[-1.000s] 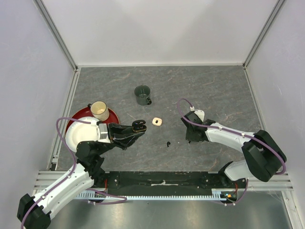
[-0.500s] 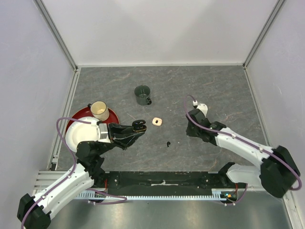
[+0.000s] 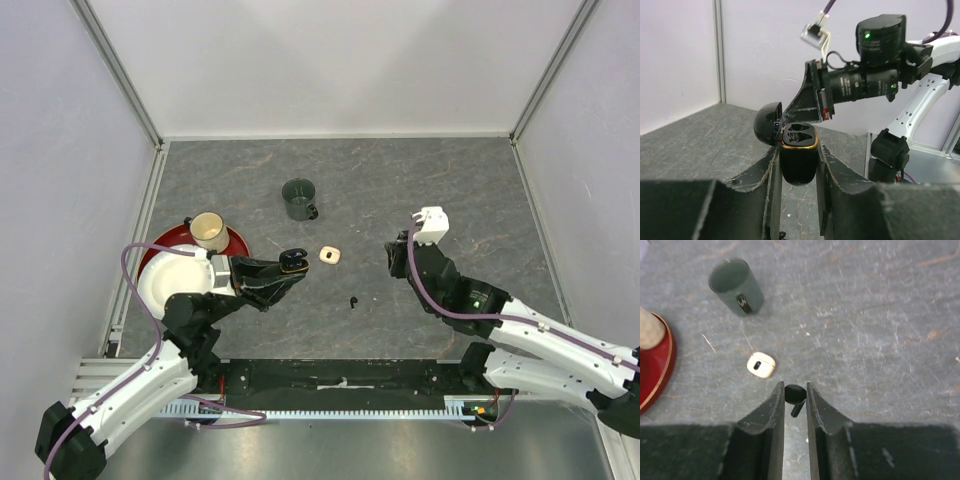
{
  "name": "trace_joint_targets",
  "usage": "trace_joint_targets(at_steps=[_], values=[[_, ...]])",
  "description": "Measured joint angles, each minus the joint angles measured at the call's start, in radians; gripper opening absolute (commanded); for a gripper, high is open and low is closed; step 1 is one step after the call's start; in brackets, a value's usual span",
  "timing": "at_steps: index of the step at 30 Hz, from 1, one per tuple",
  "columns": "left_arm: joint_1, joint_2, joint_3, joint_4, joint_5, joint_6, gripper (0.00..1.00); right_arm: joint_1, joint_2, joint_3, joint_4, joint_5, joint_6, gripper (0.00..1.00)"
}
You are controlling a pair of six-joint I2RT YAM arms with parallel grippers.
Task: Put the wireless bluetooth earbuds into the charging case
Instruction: Pick up the earbud from the center of the board, then place the earbud in the charging case.
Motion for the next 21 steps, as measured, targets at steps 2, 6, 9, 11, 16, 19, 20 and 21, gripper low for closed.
trace_joint_targets(at_steps=[2,6,9,11,16,19,20,21], values=[[0.0,0.002,0.0,0.0,-0.001,0.0,0.02,0.038,-0.021,0.008,0.036,0.048,-0.035,0.0],[0.0,0.003,0.0,0.0,-0.006,0.0,0.02,0.119,-0.046,0.023,0.125,0.136,-0.124,0.0],[0.0,0.008,0.0,0.0,-0.011,0.0,0.02,0.193,-0.042,0.04,0.208,0.185,-0.208,0.0],[0.0,0.012,0.0,0.0,-0.017,0.0,0.02,0.25,-0.03,0.057,0.273,0.216,-0.274,0.0],[0.0,0.015,0.0,-0.003,-0.024,0.0,0.02,0.397,0.025,0.08,0.458,0.293,-0.445,0.0],[0.0,0.015,0.0,-0.004,-0.025,0.0,0.02,0.486,0.066,0.081,0.583,0.332,-0.558,0.0],[0.0,0.015,0.0,-0.004,-0.026,0.0,0.02,0.508,0.076,0.081,0.616,0.34,-0.589,0.0],[0.0,0.015,0.0,-0.004,-0.027,0.0,0.02,0.534,0.089,0.081,0.662,0.349,-0.628,0.0]])
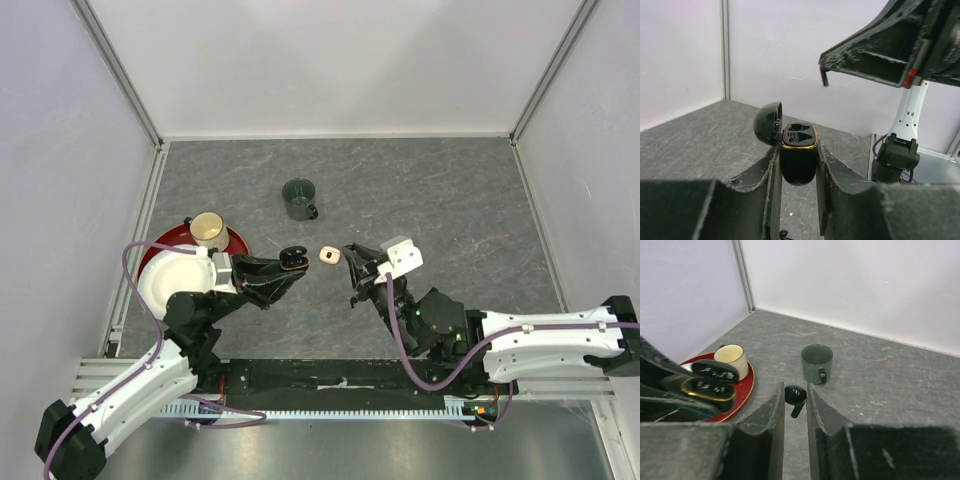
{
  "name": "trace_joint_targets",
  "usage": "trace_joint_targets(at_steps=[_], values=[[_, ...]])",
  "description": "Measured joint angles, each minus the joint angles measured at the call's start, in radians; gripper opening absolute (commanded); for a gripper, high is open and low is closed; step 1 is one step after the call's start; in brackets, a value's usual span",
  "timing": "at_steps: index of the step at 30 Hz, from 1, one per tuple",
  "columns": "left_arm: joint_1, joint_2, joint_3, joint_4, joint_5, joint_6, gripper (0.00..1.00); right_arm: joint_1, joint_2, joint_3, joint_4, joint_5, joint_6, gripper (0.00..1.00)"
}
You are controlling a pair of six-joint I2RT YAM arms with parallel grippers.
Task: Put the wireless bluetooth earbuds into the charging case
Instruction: Place the earbud in the charging case.
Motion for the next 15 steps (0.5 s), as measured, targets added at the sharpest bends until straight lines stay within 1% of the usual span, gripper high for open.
trace_joint_targets(at_steps=[4,7,10,15], values=[[0.0,0.0,0.0,0.0,-0.002,0.0,0.02,0.085,0.045,-0.001,0.196,0.036,-0.142,0.0],[0.0,0.0,0.0,0.0,-0.002,0.0,0.02,0.112,0.072,-0.001,0.291,0.043,-0.202,0.0],[0.0,0.0,0.0,0.0,-0.002,0.0,0.02,0.121,0.097,-0.001,0.344,0.04,-0.226,0.0],[0.0,0.002,0.002,0.0,0.0,0.0,0.02,0.123,0.13,0.015,0.359,0.02,-0.219,0.0]])
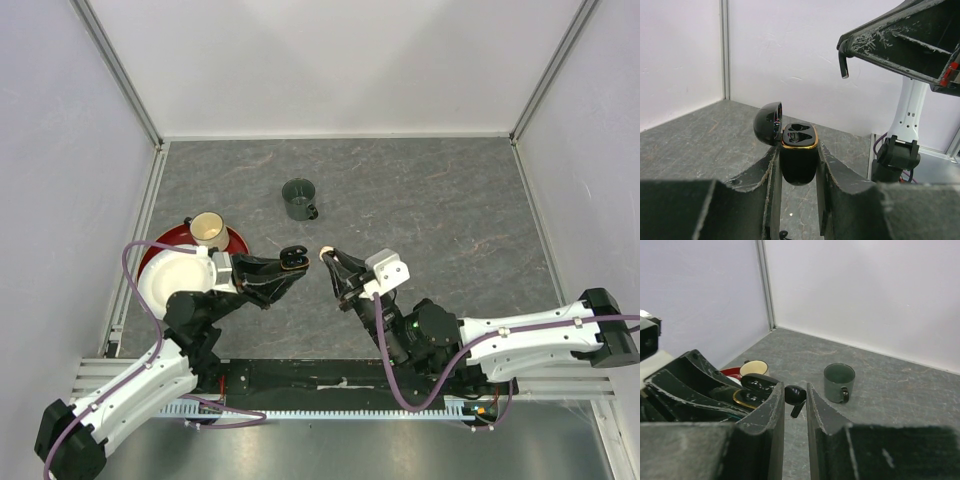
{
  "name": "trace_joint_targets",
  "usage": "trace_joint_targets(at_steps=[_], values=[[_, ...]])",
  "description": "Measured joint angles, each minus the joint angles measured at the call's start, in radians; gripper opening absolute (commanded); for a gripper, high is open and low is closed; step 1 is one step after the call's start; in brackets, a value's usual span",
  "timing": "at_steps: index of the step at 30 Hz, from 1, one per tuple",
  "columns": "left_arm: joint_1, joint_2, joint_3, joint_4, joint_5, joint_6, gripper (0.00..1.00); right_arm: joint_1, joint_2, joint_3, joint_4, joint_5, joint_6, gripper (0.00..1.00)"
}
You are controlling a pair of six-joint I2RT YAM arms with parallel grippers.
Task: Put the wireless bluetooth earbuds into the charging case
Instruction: Place the earbud in the charging case.
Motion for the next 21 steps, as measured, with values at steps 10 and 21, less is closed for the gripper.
trace_joint_targets(at_steps=[10,21], values=[[0.0,0.016,0.007,0.0,0.005,0.0,0.02,0.0,0.061,0.084,-0.04,-0.053,0.076,0.0],[0.0,-0.025,0.008,0.0,0.012,0.0,0.02,-0.056,0.096,0.1,-0.152,-0.126,0.196,0.0]])
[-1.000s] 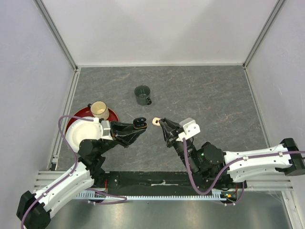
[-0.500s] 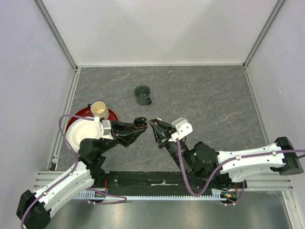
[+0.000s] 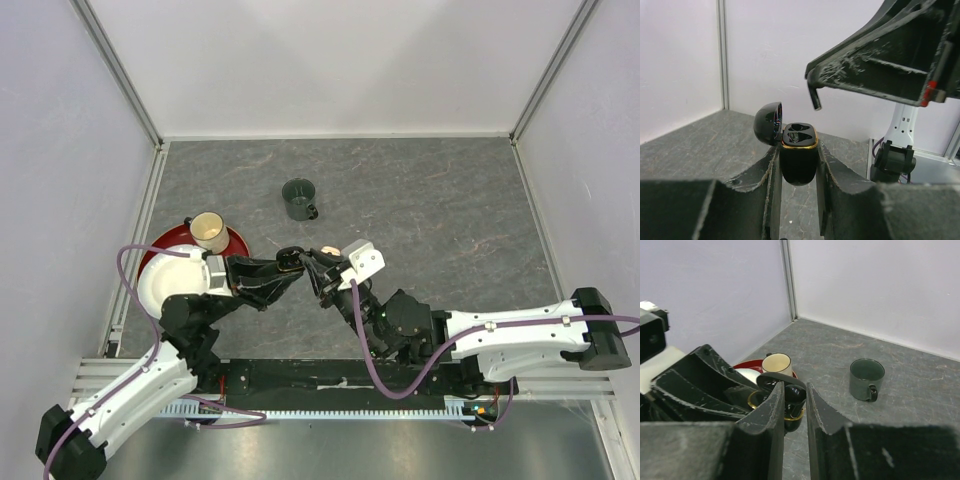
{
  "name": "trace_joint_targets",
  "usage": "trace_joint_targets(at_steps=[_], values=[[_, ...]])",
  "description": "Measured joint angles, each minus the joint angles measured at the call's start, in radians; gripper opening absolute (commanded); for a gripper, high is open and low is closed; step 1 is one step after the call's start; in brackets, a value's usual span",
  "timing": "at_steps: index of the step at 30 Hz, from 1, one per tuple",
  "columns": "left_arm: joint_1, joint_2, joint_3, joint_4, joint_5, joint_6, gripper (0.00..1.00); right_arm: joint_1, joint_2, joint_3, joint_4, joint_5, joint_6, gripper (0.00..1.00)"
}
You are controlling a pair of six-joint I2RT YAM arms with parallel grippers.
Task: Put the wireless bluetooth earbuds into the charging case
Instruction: Place the earbud in the charging case.
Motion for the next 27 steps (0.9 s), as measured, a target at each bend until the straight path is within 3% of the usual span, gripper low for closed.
trace_joint_targets(at_steps=[27], values=[[0.0,-0.002,0.0,-0.002,0.029,0.0,0.02,-0.044,0.042,0.012,-0.07,-0.072,0.081,0.0]])
